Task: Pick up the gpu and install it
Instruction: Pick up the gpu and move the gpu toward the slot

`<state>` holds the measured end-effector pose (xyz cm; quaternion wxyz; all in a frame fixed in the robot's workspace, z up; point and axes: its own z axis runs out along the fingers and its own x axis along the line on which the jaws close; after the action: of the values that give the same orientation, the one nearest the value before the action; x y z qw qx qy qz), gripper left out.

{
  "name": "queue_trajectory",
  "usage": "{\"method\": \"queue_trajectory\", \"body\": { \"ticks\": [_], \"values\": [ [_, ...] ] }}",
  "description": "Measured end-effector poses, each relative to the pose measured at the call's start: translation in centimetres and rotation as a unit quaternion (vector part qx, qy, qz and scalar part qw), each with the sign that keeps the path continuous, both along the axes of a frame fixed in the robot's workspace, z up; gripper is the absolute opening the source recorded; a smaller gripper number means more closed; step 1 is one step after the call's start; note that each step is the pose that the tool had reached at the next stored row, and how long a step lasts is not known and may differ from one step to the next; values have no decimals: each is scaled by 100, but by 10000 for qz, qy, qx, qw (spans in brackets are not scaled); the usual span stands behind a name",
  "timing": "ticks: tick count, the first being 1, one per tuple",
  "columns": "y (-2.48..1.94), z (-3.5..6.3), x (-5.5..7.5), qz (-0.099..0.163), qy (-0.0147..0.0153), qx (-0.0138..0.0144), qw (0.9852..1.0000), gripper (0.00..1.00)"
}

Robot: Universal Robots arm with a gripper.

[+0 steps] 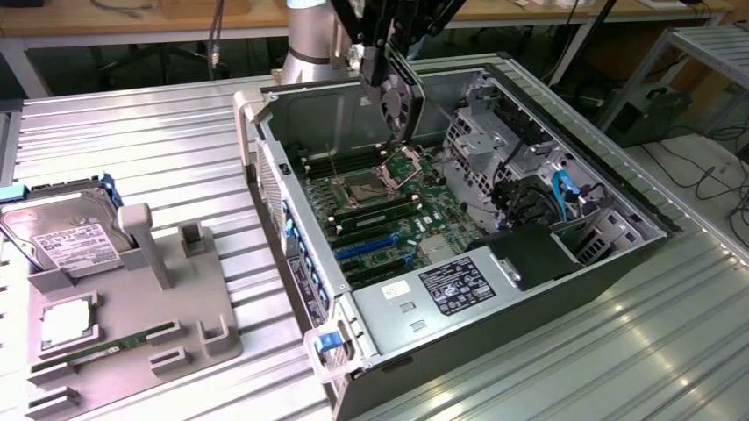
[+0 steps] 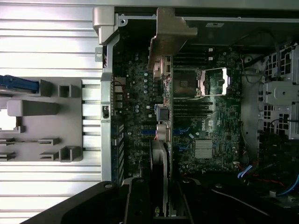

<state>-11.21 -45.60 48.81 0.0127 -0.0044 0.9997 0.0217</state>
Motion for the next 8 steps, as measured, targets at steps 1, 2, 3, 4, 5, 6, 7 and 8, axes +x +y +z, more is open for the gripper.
{"method": "queue_trajectory", "body": {
  "ticks": [1, 2, 3, 4, 5, 6, 7, 8],
  "values": [
    [0, 0, 17, 0, 0, 0, 10000, 27],
    [0, 0, 34, 0, 0, 0, 10000, 27],
    [0, 0, 51, 0, 0, 0, 10000, 27],
    [0, 0, 67, 0, 0, 0, 10000, 27],
    [0, 0, 84, 0, 0, 0, 10000, 27],
    [0, 0, 102, -1, 0, 0, 10000, 27],
    [0, 0, 119, 0, 0, 0, 10000, 27],
    [0, 0, 141, 0, 0, 0, 10000, 27]
  ]
}}
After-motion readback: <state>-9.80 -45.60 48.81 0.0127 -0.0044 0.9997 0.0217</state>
